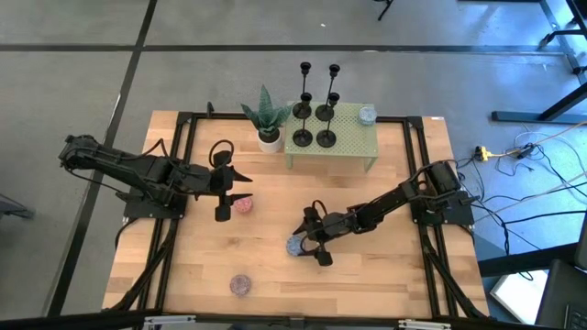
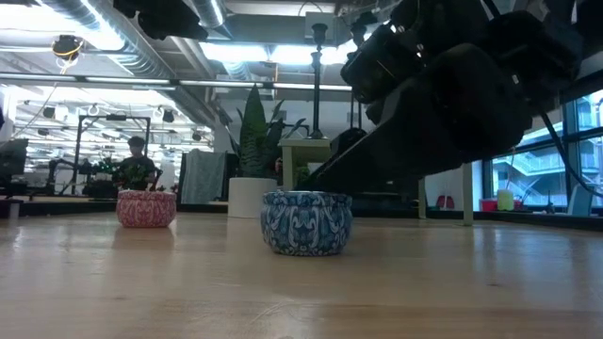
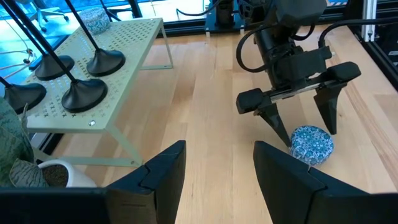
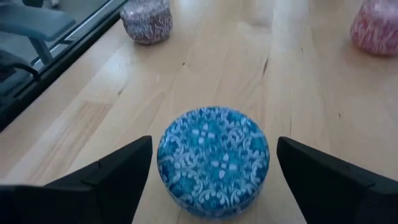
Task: Pick & Place candle stick holders
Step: Align the blue scented candle with the other light blue scented candle on the shelf
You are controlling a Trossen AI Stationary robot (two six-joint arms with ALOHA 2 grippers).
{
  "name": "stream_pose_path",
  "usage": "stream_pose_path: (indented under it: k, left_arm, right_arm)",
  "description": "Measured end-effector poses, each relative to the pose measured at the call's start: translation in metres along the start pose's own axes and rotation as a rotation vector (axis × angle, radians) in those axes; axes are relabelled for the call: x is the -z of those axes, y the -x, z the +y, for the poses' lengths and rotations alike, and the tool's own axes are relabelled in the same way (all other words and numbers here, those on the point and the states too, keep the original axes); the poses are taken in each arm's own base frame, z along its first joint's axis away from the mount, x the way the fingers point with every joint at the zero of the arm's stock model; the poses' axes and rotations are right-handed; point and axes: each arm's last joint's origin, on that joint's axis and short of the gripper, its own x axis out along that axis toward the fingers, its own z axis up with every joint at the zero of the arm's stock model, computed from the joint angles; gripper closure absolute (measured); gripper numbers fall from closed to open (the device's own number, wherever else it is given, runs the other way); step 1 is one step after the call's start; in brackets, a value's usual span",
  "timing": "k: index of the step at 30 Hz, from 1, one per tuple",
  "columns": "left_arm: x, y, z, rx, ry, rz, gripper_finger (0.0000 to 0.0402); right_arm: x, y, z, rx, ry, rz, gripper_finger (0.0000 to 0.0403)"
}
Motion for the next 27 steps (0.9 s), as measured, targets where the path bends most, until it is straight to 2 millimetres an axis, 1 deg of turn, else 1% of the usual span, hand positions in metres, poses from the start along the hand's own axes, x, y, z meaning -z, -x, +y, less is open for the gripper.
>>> stream_pose_path:
  k: [11, 14, 17, 19, 27]
  left_arm:
    - [0.0, 0.0, 0.0, 0.001, 0.0, 0.0, 0.0217]
    - [0.0, 0.0, 0.0, 0.0, 0.0, 0.0, 0.0217]
    - [0.0, 0.0, 0.0, 0.0, -0.001, 0.002, 0.0217]
    - [0.001, 0.0, 0.0, 0.001, -0.001, 0.003, 0.0217]
    - [0.001, 0.0, -0.001, 0.024, -0.003, 0.009, 0.0217]
  right_arm:
    - [-0.005, -0.001, -0.005, -0.038, 0.012, -0.03, 0.0047]
    - [-0.011, -0.008, -0.005, -0.056, 0.016, -0.048, 0.0047]
    - [-0.007, -0.02, -0.005, -0.091, 0.011, -0.027, 0.0047]
    - [-0.003, -0.024, -0.006, -0.093, 0.01, -0.012, 0.0047]
    - [-0.002, -0.025, -0.007, -0.07, 0.006, -0.011, 0.0047]
